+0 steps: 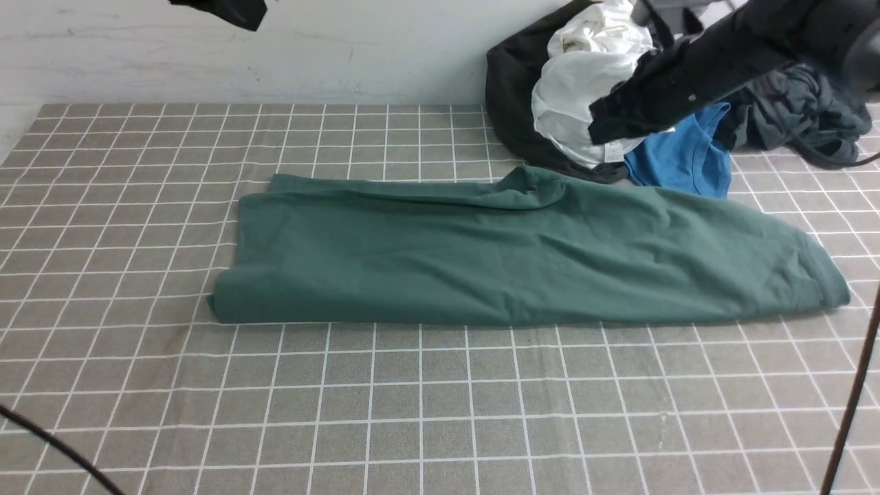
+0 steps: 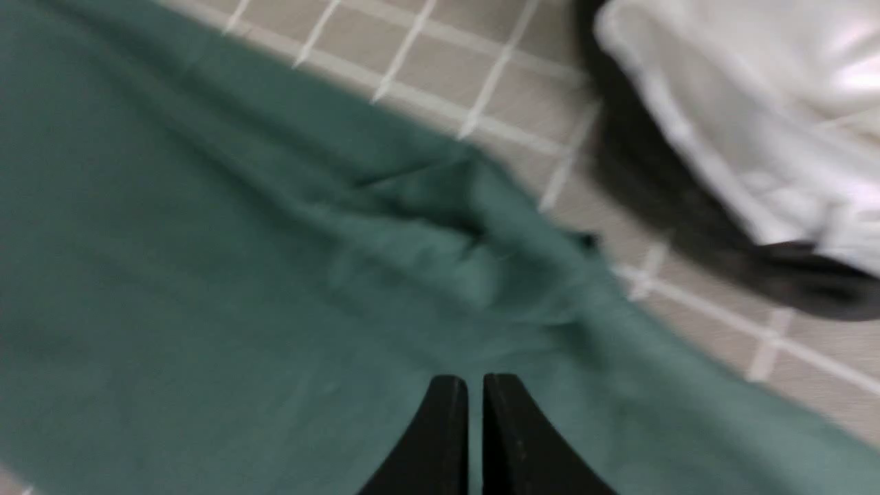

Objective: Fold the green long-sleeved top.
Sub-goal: Use both arms to drag the lower edge of the fabric forward and fold it over the upper edge, then use the right arm to clamp the right edge of the fabric

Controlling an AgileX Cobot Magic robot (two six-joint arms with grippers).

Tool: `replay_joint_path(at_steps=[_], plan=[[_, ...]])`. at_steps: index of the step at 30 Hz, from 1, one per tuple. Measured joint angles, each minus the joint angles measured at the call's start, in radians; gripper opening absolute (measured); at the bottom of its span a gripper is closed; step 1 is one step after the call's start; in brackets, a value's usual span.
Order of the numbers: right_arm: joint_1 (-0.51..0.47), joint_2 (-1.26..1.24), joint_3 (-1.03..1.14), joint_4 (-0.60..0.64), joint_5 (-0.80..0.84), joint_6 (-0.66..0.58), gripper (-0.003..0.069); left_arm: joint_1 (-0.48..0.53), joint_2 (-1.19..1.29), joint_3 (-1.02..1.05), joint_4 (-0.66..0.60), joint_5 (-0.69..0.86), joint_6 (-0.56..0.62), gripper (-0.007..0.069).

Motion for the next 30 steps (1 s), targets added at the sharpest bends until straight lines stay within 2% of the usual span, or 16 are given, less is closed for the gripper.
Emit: replay_joint_path(at_steps=[5,6,7,8,11,12,14,16,18,21,25,28,30], plan=[[0.066,0.124,0.000,0.095,-0.026,-0.192,-0.0012,0.000,-0.129,0.179,-0.048,0.008,0.030,-0.0003],[0.092,0.169,0.001,0.103,-0.094,-0.251,-0.0013,0.000,-0.171,0.245,-0.048,0.008,0.037,-0.0003],[0.096,0.174,0.001,0.104,-0.116,-0.258,-0.0013,0.000,-0.190,0.263,-0.048,0.008,0.038,-0.0003],[0.119,0.213,0.001,0.105,-0.228,-0.304,-0.0013,0.000,-0.236,0.335,-0.040,0.008,0.041,-0.0003],[0.135,0.243,0.001,0.117,-0.426,-0.300,-0.0013,0.000,-0.306,0.419,-0.016,0.008,0.041,-0.0003],[0.135,0.253,0.002,0.132,-0.572,-0.249,-0.0009,0.000,-0.374,0.486,0.014,0.006,0.039,-0.0003],[0.123,0.252,0.002,0.139,-0.692,-0.172,0.0006,0.000,-0.458,0.567,0.066,0.004,0.029,-0.0003],[0.102,0.240,0.002,0.132,-0.715,-0.121,0.0029,0.000,-0.512,0.623,0.110,-0.005,0.015,-0.0003],[0.065,0.209,0.003,0.090,-0.673,-0.076,0.0065,0.000,-0.582,0.701,0.180,-0.026,-0.016,-0.0003],[-0.002,0.123,0.004,-0.031,-0.509,0.000,0.0120,0.000,-0.702,0.859,0.287,-0.079,-0.101,-0.0003],[-0.075,-0.008,0.004,-0.283,-0.267,0.167,0.0195,0.000,-0.827,1.057,0.384,-0.177,-0.208,-0.0003],[-0.134,-0.079,0.000,-0.469,-0.071,0.342,0.0304,0.000,-0.913,1.231,0.424,-0.314,-0.295,-0.0003],[-0.166,-0.091,0.015,-0.545,0.059,0.415,0.0391,0.000,-0.947,1.312,0.425,-0.387,-0.329,-0.0003]])
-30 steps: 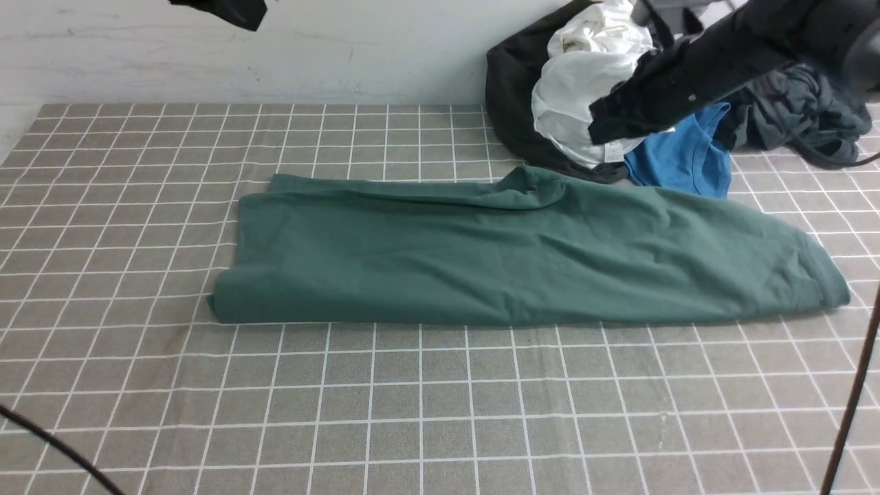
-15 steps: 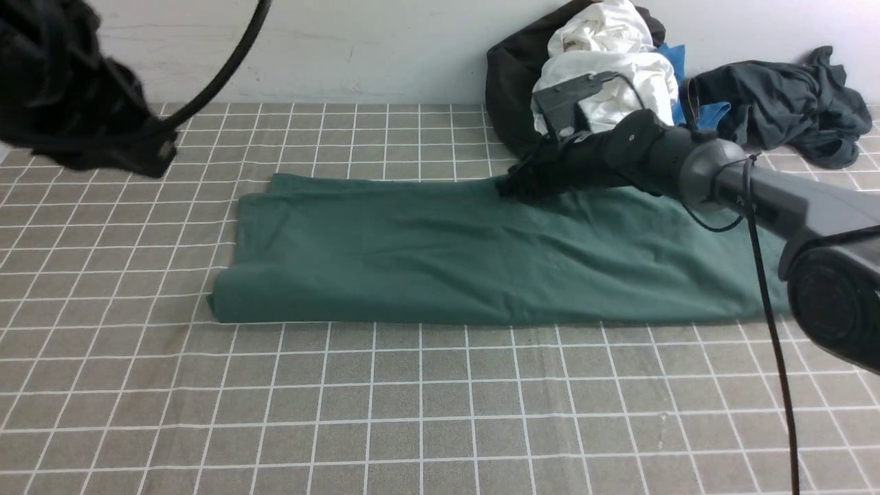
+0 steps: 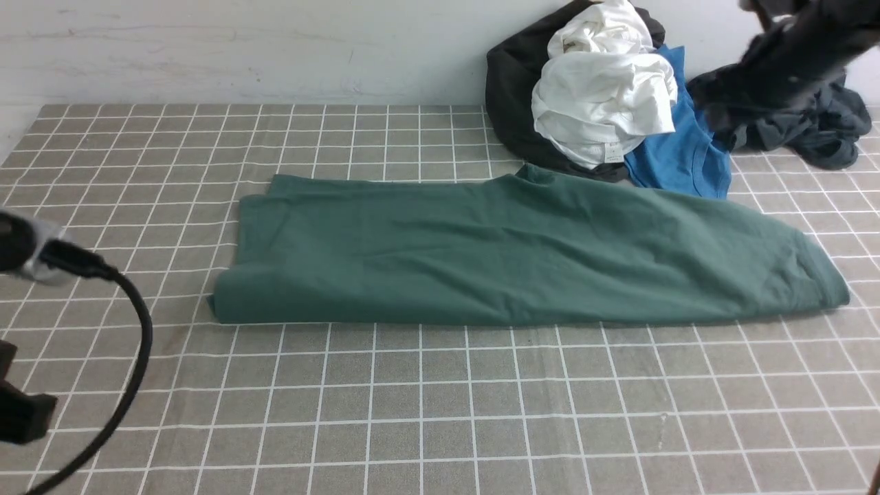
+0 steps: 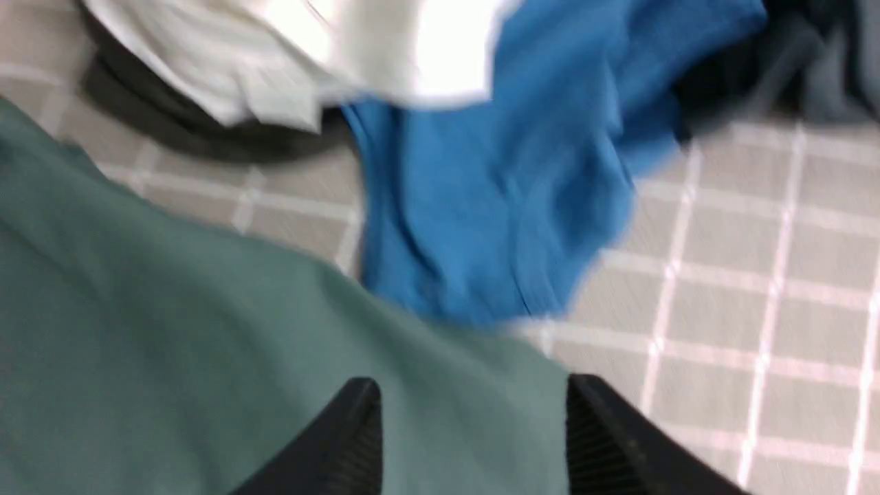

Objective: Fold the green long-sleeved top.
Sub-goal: Use the right arm to clamp the right edge of the fabric

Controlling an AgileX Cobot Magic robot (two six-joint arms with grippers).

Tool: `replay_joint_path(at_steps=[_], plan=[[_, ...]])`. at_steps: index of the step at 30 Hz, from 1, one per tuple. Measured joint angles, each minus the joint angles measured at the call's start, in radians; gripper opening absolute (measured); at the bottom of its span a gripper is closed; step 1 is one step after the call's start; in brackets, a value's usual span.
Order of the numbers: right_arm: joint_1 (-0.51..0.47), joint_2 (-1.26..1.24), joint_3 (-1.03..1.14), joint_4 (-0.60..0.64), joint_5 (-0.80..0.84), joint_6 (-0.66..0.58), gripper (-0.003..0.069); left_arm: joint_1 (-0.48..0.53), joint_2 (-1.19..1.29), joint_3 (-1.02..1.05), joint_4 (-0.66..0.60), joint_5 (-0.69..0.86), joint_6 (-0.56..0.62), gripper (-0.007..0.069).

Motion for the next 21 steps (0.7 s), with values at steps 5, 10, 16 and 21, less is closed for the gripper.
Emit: replay_joint_path(at_steps=[5,10,16,21], plan=[[-0.063,0.004,0.144,-0.031,0.074,0.065,0.0543,0.000,-0.030,0.111,-0.026,-0.104,-0.049,-0.0003],[-0.149,0.011,0.289,-0.030,0.069,0.111,0.0582,0.000,-0.030,0.135,-0.093,-0.176,-0.049,-0.0003],[-0.208,0.025,0.323,0.057,-0.023,0.112,0.0580,0.000,-0.020,0.135,-0.112,-0.217,-0.047,-0.0003],[-0.206,0.075,0.323,0.119,-0.079,0.106,0.0504,0.000,-0.009,0.135,-0.113,-0.241,-0.047,-0.0003]])
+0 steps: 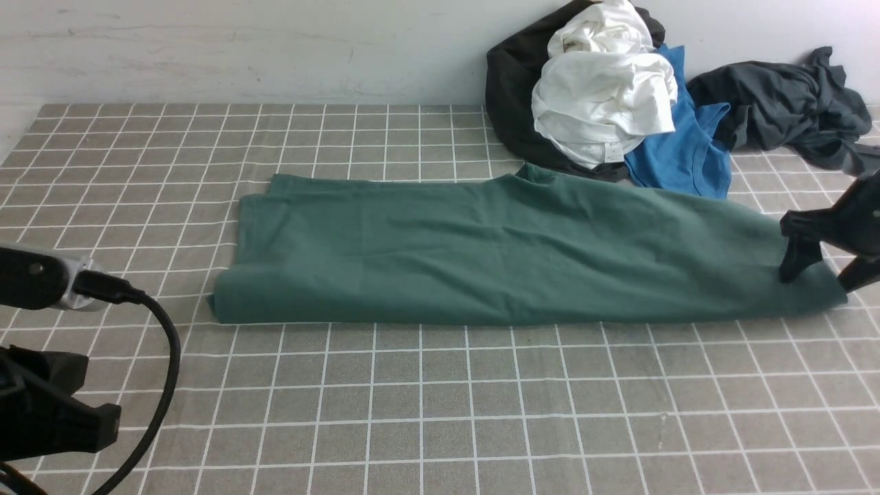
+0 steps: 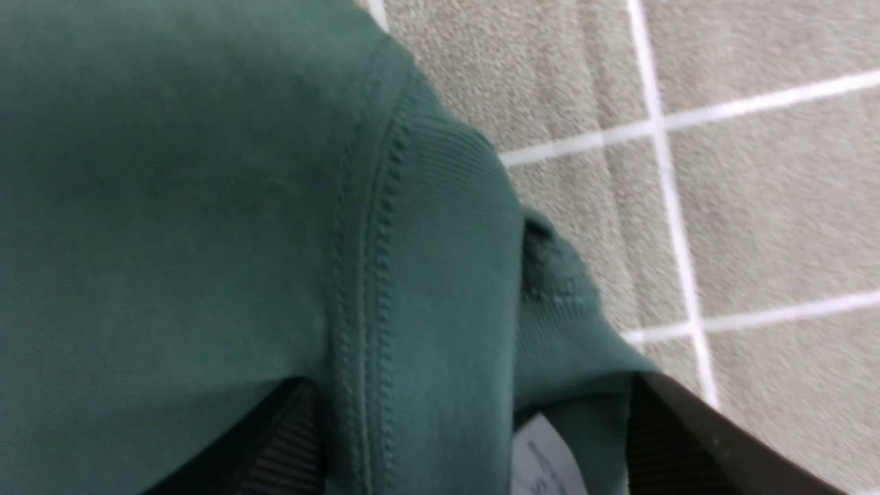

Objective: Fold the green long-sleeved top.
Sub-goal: Use the right arm to clamp the right edge of the fabric, then use the right arm to drag the right edge of the fabric to the left and folds it over the left edge

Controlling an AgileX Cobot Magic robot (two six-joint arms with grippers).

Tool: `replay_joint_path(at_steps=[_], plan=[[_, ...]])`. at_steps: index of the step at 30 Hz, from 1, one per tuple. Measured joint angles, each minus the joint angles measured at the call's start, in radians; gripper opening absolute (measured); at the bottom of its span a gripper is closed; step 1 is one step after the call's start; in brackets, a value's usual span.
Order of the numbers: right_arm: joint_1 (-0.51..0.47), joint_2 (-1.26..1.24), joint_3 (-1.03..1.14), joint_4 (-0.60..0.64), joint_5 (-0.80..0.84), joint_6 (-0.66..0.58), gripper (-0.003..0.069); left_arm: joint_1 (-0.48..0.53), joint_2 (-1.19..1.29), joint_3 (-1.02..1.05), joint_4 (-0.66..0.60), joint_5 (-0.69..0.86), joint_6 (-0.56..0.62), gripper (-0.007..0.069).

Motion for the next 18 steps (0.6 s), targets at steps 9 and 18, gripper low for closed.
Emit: replay_joint_path(at_steps=[9,18], plan=[[0.009,-0.011,-0.006,0.023,0.004,-0.066,0.0034,0.000,0.002,0.000,-0.001,-0.004,0.003,-0.0003],[0.020,-0.230,-0.001,-0.158,0.091,-0.131,0.0023,0.000,0.002,0.000,-0.023,-0.004,0.003,-0.0003]])
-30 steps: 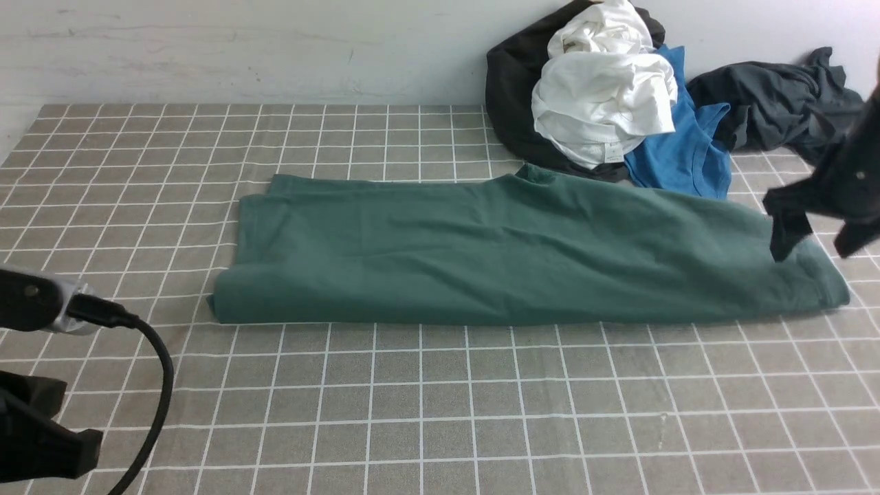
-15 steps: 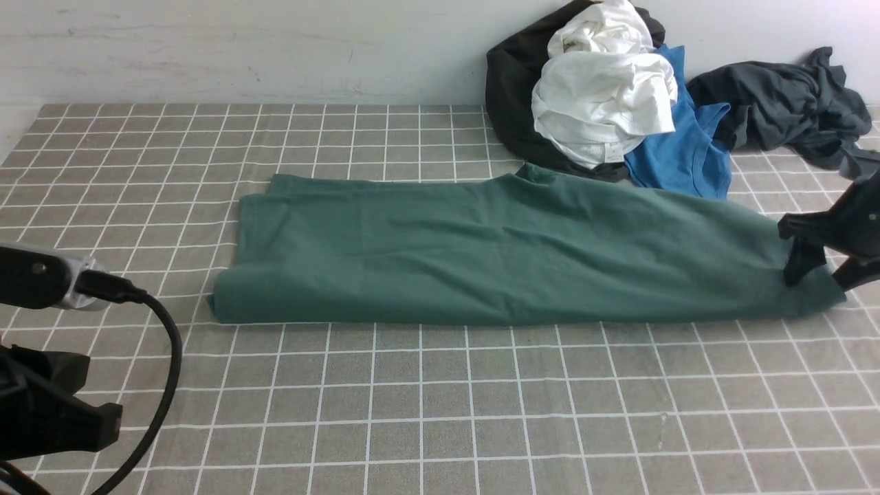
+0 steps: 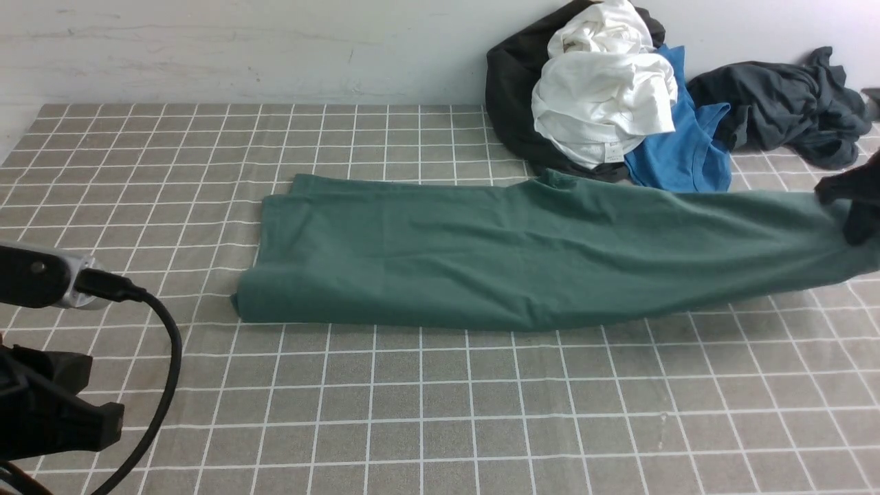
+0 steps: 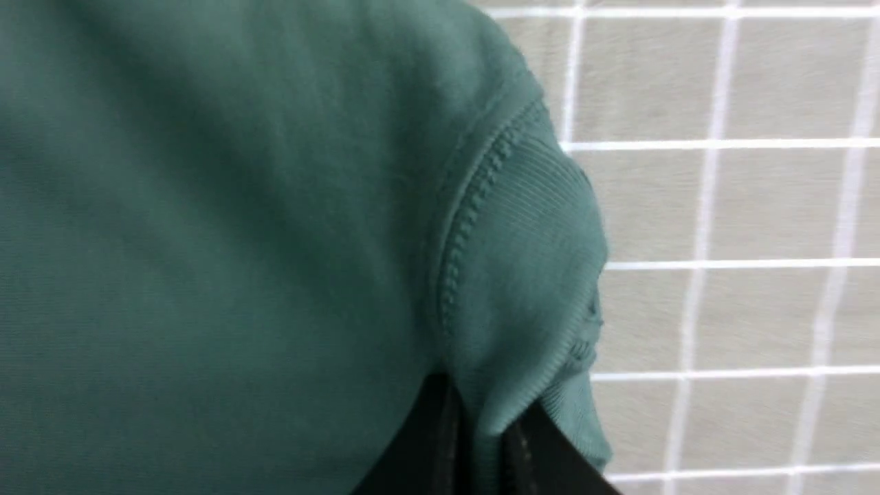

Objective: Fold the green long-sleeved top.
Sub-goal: Use the right arm to drag the right edge of the fabric to the left and folds it over the left edge

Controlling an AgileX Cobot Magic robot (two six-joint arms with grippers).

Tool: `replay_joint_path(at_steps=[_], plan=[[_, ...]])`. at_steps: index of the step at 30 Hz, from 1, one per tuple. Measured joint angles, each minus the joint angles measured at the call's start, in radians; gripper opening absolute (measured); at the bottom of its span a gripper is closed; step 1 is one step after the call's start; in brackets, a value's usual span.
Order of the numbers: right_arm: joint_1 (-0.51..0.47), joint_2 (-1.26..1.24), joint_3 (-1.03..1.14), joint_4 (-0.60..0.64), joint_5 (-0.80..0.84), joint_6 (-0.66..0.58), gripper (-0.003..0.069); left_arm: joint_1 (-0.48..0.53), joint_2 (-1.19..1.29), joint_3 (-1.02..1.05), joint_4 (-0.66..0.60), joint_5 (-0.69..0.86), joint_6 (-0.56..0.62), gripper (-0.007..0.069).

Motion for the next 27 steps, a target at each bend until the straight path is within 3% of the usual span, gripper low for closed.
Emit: replay_joint_path(at_steps=[5,8,13,14,18,22,27], plan=[[0.023,-0.126,-0.007,-0.036,0.000,0.023,0.0023,0.000,0.000,0.000,-0.027,0.000,0.000,-0.0003],[0.099,-0.173,-0.059,0.000,0.009,0.074,0.0022,0.000,0.000,0.000,-0.034,-0.006,0.000,-0.0003],[0.336,-0.175,-0.145,0.121,-0.032,0.147,0.0022,0.000,0.000,0.000,-0.051,-0.016,0.000,-0.0003],[0.428,-0.157,-0.153,0.175,-0.085,0.158,0.0022,0.000,0.000,0.000,-0.051,-0.016,0.000,-0.0003],[0.642,-0.044,-0.158,0.289,-0.263,0.165,0.0022,0.000,0.000,0.000,-0.052,-0.016,0.000,-0.0003],[0.787,0.118,-0.162,0.330,-0.422,0.168,0.0022,0.000,0.000,0.000,-0.053,-0.016,0.000,-0.0003],[0.841,0.263,-0.245,0.337,-0.467,0.187,0.0022,0.000,0.000,0.000,-0.053,-0.015,0.000,-0.0003]])
